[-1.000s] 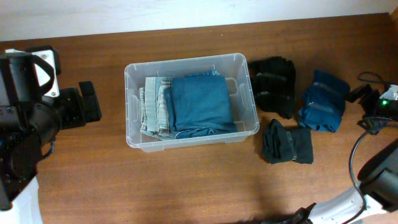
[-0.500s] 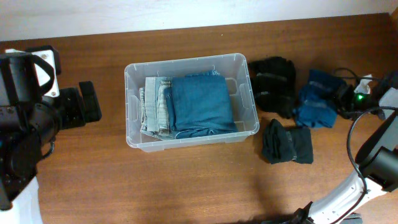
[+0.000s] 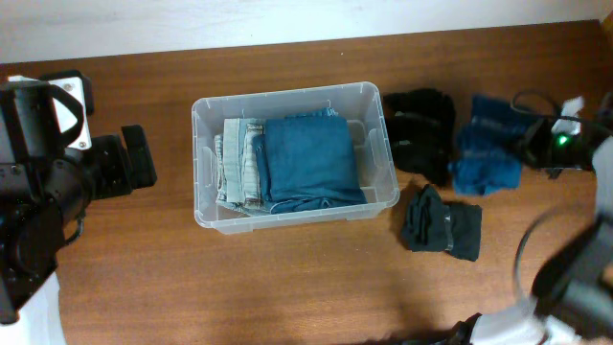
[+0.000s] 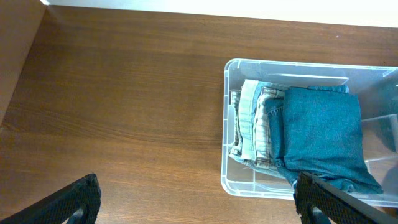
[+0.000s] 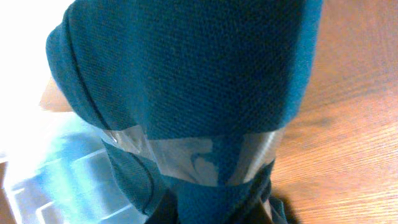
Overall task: Pack container
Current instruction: 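Carry the teal garments with the right gripper into the box's left side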
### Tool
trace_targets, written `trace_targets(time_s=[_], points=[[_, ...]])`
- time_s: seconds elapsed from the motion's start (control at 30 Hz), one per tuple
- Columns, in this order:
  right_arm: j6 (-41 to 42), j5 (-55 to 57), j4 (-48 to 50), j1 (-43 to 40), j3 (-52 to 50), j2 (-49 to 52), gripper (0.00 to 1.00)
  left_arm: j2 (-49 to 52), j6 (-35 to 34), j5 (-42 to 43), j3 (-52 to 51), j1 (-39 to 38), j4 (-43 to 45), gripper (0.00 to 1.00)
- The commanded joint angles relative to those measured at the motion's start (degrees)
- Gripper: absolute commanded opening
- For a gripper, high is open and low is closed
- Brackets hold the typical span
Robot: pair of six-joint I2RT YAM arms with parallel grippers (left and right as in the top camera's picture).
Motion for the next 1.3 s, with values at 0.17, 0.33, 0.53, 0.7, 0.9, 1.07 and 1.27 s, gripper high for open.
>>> trace_targets(time_s=[0.17, 0.33, 0.53, 0.7, 0.9, 1.07, 1.27], points=[[8.0, -7.3, 4.5, 17.6, 1.2, -29.6, 0.04, -0.6, -0.3, -0.6, 0.1, 0.3, 0.0, 0.99], [20.3, -0.5, 10.6, 36.4, 1.2, -30.4, 0.04, -0.6, -0.3, -0.6, 0.1, 0.3, 0.0, 0.99], [35.3, 10.6, 23.6, 55.7, 1.0, -19.9, 0.04, -0.6, -0.3, -0.6, 0.1, 0.3, 0.0, 0.99], [43.0, 11.0, 33.5, 63.6, 1.0, -7.3, 0.04, -0.6, -0.3, -0.6, 0.1, 0.3, 0.0, 0.99], [50.6, 11.0, 37.4, 67.1, 1.0, 7.3, 0.04, -0.6, -0.3, -0.6, 0.1, 0.3, 0.0, 0.99], [51.2, 11.3, 38.2, 69.7, 1.0, 14.9, 0.12, -0.6, -0.3, -0.6, 0.1, 0.3, 0.0, 0.99], [45.0, 11.4, 36.4, 70.4, 1.0, 17.5, 0.48, -0.6, -0.3, -0.6, 0.1, 0.3, 0.0, 0.99]])
